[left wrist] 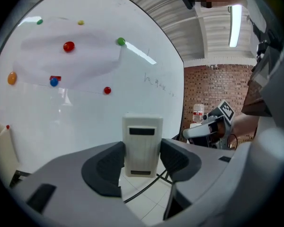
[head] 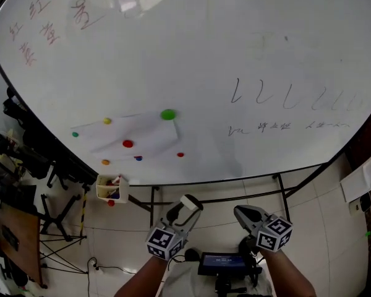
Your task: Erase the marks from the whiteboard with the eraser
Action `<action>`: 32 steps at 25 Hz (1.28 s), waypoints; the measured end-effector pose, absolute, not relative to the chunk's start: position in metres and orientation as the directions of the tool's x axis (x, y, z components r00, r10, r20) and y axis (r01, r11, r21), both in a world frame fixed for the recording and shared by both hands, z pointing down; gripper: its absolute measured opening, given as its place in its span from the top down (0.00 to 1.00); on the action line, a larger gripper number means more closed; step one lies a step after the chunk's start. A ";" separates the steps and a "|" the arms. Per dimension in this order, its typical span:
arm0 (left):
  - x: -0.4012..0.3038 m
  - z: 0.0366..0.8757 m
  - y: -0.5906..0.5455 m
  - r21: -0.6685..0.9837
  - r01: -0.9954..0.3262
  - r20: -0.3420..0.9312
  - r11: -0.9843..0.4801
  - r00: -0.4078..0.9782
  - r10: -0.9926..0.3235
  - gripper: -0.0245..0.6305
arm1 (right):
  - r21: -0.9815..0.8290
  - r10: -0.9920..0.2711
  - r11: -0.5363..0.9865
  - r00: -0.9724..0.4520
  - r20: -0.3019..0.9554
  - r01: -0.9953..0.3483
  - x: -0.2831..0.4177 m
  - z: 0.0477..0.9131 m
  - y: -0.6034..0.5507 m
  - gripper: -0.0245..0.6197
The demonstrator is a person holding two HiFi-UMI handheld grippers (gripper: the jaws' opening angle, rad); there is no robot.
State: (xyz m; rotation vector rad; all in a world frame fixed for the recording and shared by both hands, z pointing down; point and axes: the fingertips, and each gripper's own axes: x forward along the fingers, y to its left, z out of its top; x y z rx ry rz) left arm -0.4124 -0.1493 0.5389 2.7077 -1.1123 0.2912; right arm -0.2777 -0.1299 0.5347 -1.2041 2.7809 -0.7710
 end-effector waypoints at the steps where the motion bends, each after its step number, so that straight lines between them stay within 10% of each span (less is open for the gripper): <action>1: -0.401 0.538 -0.151 0.109 -0.705 0.258 -0.701 0.701 -0.665 0.55 | -0.443 -0.694 0.580 -0.700 0.171 -0.683 -0.268 0.532 -0.133 0.94; 22: -0.292 0.487 -0.187 0.022 -0.702 0.201 -0.712 0.701 -0.685 0.55 | -0.406 -0.728 0.614 -0.684 0.039 -0.677 -0.159 0.478 -0.170 0.94; 32: -0.301 0.410 -0.233 -0.224 -0.850 0.104 -0.477 0.466 -0.879 0.55 | -0.359 -0.641 0.719 -0.768 -0.009 -0.596 -0.157 0.455 -0.183 0.94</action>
